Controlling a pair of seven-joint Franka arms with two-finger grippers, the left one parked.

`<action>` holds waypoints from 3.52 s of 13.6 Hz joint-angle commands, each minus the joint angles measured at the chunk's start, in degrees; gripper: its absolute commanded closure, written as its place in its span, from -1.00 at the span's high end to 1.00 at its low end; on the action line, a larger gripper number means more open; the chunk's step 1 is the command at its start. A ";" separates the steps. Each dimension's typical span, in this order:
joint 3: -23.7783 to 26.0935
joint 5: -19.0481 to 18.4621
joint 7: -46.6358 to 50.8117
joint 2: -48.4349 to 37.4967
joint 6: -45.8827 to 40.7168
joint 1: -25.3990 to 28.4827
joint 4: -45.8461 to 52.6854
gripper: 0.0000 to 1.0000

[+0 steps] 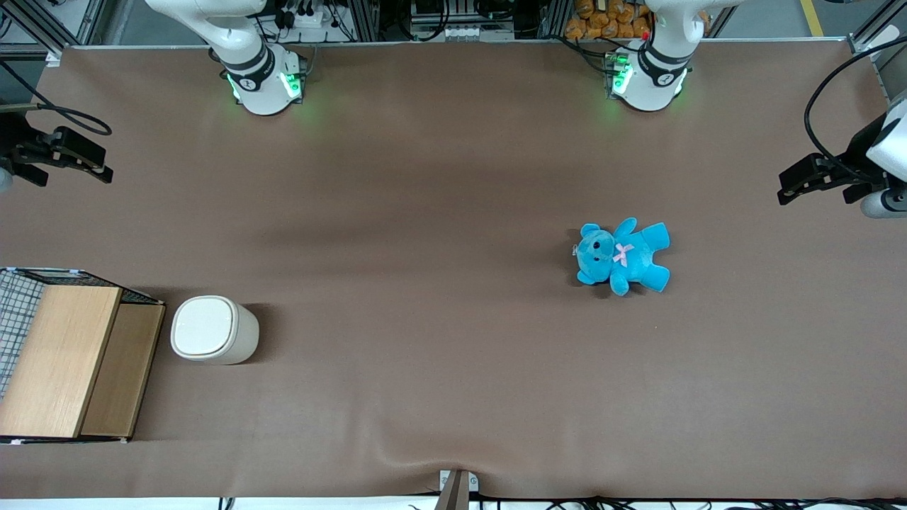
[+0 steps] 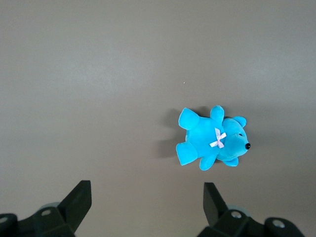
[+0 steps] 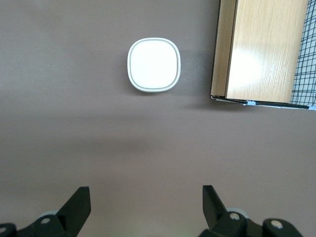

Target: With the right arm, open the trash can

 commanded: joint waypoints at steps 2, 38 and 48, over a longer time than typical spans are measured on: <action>0.36 -0.09 0.66 -0.19 -0.17 -0.58 0.36 1.00; -0.51 -0.09 -5.22 33.91 15.47 -1.19 9.76 -1.00; -0.51 -0.53 -5.22 37.16 20.31 -1.20 9.59 -1.00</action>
